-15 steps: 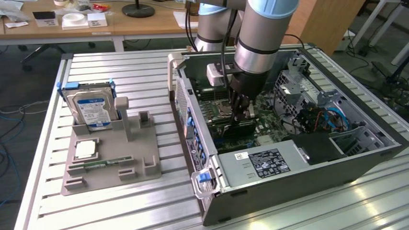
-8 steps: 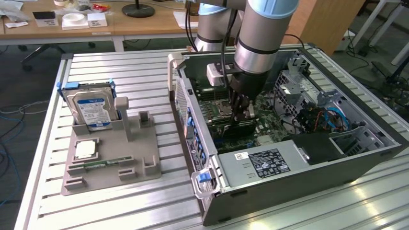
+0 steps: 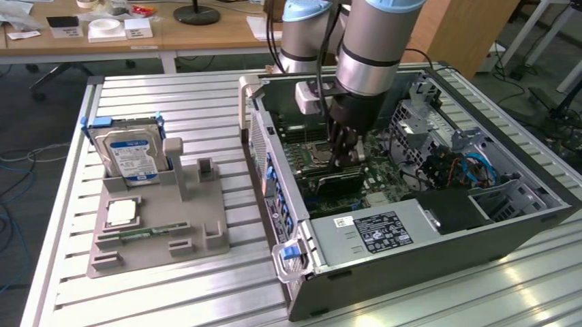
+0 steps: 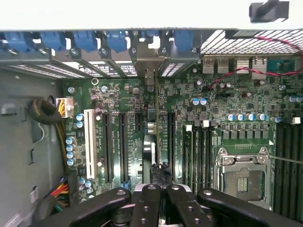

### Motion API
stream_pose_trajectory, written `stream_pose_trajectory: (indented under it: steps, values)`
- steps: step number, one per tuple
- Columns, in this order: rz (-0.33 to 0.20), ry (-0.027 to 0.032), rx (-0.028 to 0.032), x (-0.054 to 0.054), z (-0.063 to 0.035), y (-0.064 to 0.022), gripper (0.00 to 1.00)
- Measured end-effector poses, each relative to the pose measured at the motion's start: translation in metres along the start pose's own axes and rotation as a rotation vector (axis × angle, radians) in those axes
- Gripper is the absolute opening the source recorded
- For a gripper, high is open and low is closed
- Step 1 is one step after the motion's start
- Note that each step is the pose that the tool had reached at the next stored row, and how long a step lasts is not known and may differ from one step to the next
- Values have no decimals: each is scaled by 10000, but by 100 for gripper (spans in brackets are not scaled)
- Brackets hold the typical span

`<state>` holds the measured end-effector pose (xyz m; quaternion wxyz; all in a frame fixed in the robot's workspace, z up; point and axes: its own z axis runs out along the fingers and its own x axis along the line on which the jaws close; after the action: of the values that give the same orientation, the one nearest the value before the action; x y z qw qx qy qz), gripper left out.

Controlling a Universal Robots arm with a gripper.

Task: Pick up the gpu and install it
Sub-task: 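Press down on the gpu until it lock into place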

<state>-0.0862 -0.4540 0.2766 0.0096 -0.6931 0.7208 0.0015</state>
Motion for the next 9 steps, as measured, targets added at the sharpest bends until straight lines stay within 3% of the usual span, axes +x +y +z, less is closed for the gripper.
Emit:
stream_pose_trajectory:
  steps: [9]
  values:
    - [0,-1,0,-4,-253,-3,11]
